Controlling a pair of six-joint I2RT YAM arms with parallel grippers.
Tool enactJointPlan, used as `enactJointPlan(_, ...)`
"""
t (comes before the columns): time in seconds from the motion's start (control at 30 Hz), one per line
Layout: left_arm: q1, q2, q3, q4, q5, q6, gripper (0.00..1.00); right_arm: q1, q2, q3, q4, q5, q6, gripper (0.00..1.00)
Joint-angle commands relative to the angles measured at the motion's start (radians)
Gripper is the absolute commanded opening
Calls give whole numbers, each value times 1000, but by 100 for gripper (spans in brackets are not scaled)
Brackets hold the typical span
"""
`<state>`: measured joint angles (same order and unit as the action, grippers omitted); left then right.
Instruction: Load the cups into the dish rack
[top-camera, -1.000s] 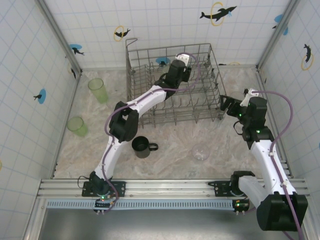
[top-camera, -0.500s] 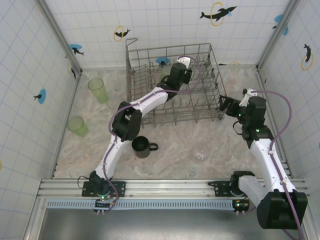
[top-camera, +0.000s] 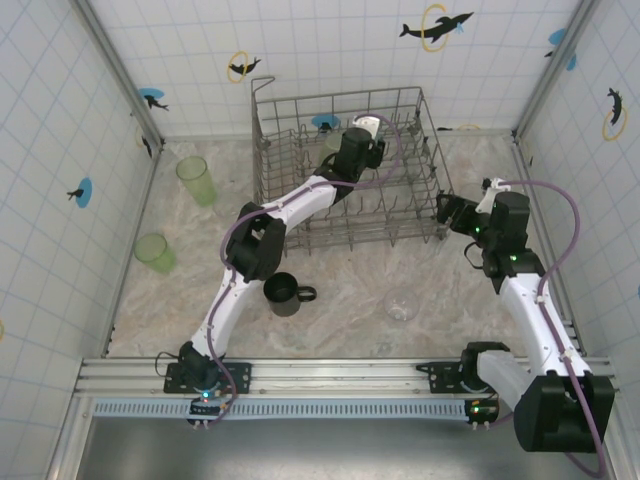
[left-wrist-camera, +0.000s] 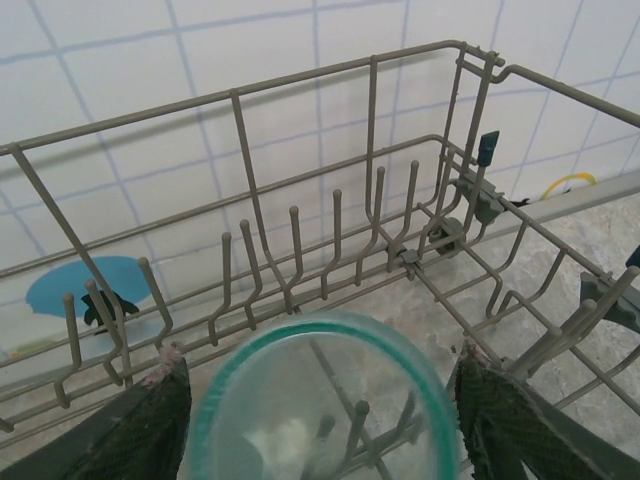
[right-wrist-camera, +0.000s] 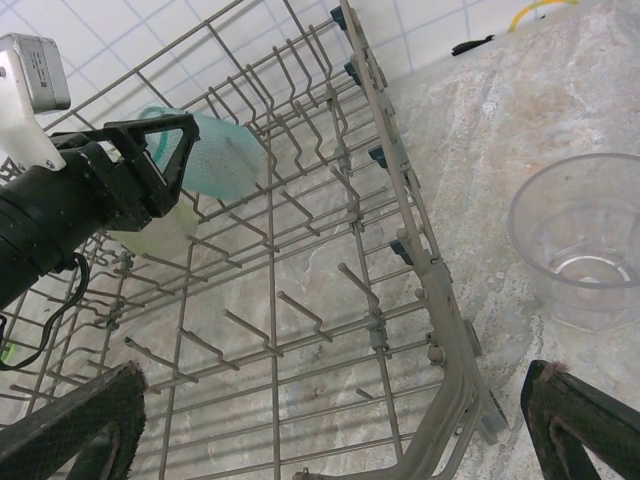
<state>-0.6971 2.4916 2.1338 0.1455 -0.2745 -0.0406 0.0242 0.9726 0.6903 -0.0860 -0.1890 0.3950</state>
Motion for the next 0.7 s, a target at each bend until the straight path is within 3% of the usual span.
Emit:
enactJointPlan(0.0, 18, 14, 22, 37, -24, -10, 84, -4, -4, 17, 5, -12, 4, 99)
enactJointPlan(0.17, 18, -14, -3, 57, 24, -12, 97, -5, -1, 14, 2, -12, 11, 99)
enactJointPlan(0.67, -15, -342, -230, 136, 127, -77, 97, -4, 5, 41, -11, -55, 41, 99)
